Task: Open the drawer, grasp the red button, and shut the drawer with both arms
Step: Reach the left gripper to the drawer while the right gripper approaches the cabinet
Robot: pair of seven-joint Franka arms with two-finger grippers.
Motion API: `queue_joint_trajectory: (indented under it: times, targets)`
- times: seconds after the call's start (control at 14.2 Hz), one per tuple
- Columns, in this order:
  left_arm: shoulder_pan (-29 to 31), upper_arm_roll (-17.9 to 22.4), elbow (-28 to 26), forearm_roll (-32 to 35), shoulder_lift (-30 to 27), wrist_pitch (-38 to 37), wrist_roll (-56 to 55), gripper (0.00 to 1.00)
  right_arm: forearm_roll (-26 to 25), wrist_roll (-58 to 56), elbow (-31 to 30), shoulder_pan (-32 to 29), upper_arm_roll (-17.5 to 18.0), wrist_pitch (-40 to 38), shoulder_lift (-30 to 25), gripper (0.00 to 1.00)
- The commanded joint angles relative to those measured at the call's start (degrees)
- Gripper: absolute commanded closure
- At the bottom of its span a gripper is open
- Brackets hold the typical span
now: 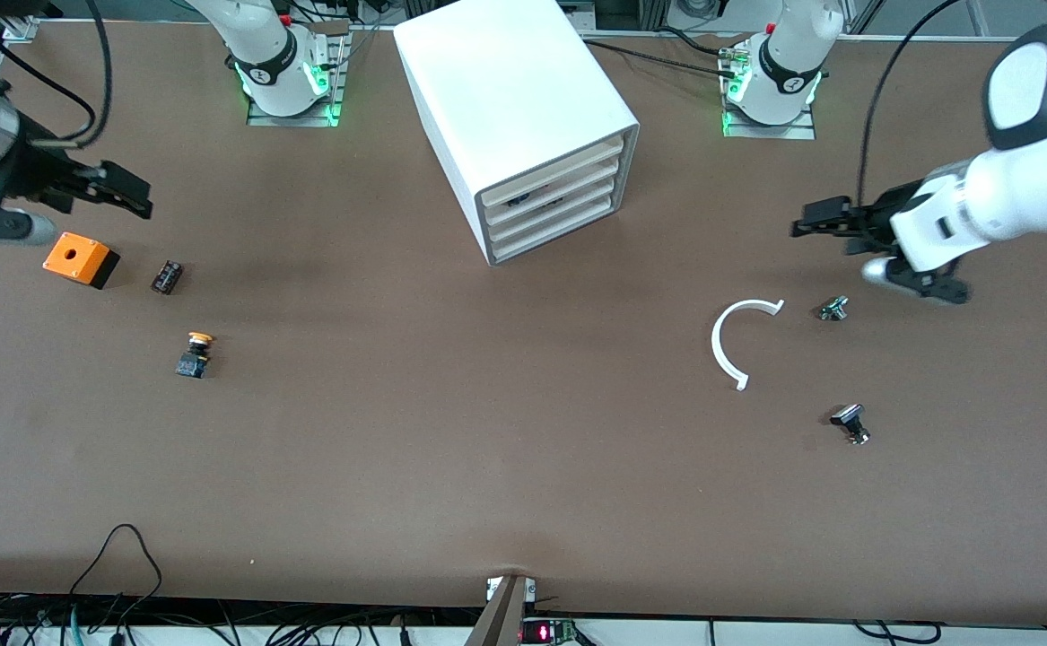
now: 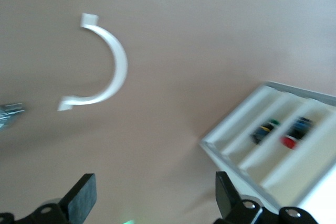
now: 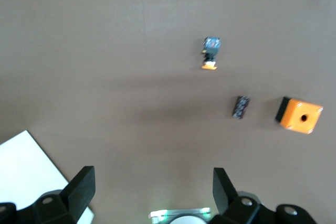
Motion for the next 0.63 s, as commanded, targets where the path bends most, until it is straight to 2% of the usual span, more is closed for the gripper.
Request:
queue_joint_trajectory:
  times: [0.0,0.14,0.35,0.42,0.56]
  targets:
    - [-2.07,-0.10,-0.01,-11.05,7.01,0.20,10.48,0.01,3.98,3.91,0.62,0.27,0.28,2.56,3.90,0.01]
    - [-4.53,-1.06,-1.85,-19.50,10.45,1.69,14.64,0.00,4.70,4.00,0.70,1.58,0.28,4.25,6.71,0.01]
    - [-5.16,-8.86,-9.57,-34.17,11.69,11.42,22.78,0.00,4.78,8.71,0.70,5.27,0.28,9.43,9.44,0.01]
    - [-5.25,-10.63,-11.86,-37.69,11.95,13.11,26.22,0.00,4.78,12.49,0.79,6.24,0.28,10.05,10.41,0.01]
    - [-5.25,-11.08,-15.29,-40.36,12.39,12.86,34.47,0.01,4.70,18.74,1.84,9.05,0.28,12.06,12.60,0.01]
